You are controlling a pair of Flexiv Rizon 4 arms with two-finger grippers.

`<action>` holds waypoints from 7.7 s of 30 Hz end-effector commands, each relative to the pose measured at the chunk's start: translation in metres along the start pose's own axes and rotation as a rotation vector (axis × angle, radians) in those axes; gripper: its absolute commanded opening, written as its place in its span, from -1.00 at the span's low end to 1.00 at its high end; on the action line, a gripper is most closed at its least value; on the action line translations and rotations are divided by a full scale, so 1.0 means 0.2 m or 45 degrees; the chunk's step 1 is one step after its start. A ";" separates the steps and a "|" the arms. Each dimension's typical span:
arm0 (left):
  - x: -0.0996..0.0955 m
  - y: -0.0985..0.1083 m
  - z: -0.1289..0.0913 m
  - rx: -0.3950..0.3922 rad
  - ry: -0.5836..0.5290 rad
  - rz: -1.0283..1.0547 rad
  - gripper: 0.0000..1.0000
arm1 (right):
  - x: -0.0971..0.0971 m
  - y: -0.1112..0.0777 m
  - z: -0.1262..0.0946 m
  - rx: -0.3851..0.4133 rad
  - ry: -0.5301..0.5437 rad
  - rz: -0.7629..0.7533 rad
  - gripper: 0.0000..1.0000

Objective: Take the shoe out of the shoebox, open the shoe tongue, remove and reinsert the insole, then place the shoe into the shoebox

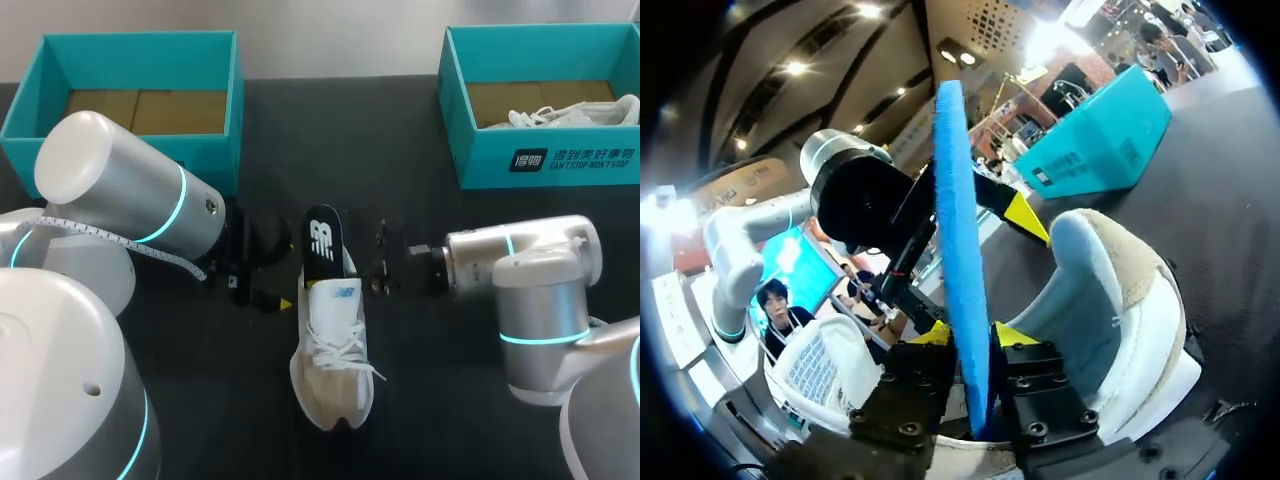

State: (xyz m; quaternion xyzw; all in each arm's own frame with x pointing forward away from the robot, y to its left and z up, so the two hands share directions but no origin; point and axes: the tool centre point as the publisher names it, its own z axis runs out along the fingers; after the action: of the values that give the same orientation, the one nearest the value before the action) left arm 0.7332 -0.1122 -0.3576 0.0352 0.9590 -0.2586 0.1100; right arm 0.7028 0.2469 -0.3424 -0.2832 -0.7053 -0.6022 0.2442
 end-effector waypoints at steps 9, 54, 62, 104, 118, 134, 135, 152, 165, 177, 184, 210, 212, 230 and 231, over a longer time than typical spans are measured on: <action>0.00 0.00 -0.01 0.003 0.000 0.001 1.00 | 0.03 0.12 0.01 -0.029 -0.031 -0.101 -0.22; 0.00 0.00 -0.01 0.003 0.000 0.001 1.00 | 0.03 0.07 -0.02 -0.109 -0.070 -0.075 -0.15; 0.00 0.00 -0.01 0.003 0.000 0.001 1.00 | 0.03 0.13 -0.04 -0.093 -0.096 -0.124 -0.21; 0.00 0.00 -0.01 0.003 0.000 0.001 1.00 | 0.02 0.10 -0.04 -0.016 -0.142 -0.047 0.06; 0.00 0.00 -0.01 0.003 0.000 0.001 1.00 | -0.05 0.05 -0.06 -0.019 -0.151 -0.002 -1.00; 0.00 0.00 -0.01 0.003 0.000 0.001 1.00 | 0.01 -0.01 -0.03 -0.022 -0.130 0.046 -0.22; 0.00 0.00 -0.01 0.003 0.000 0.001 1.00 | 0.01 0.00 -0.04 -0.017 -0.136 0.031 -0.07; 0.00 0.00 -0.01 0.003 0.000 0.001 1.00 | 0.06 0.15 -0.07 0.044 -0.194 -0.077 1.00; 0.00 0.01 -0.02 0.002 0.003 0.012 1.00 | 0.11 0.14 -0.10 0.099 -0.233 -0.051 1.00; -0.01 0.03 -0.09 -0.040 0.025 0.038 1.00 | 0.15 0.19 -0.18 0.161 -0.284 -0.061 1.00; -0.01 0.05 -0.14 -0.066 0.024 0.039 1.00 | 0.16 0.24 -0.26 0.212 -0.327 -0.073 1.00; -0.13 0.29 -0.48 -0.134 0.084 -0.047 1.00 | 0.19 0.52 -0.49 0.622 -0.588 -0.065 1.00; -0.15 0.32 -0.51 -0.138 0.098 -0.042 1.00 | 0.18 0.55 -0.49 0.657 -0.603 -0.058 1.00; -0.31 0.48 -0.90 -0.149 0.161 0.140 1.00 | 0.29 0.80 -0.50 0.937 -0.872 0.115 0.37; -0.31 0.49 -0.93 -0.114 0.176 0.178 1.00 | 0.30 0.80 -0.49 0.943 -0.892 0.126 0.20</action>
State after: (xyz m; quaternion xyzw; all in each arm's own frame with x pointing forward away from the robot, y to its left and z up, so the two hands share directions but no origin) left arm 0.7754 0.0428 -0.2575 0.0960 0.9761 -0.1827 0.0677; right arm 0.7746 0.1709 -0.1825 -0.3955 -0.8625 -0.3042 0.0843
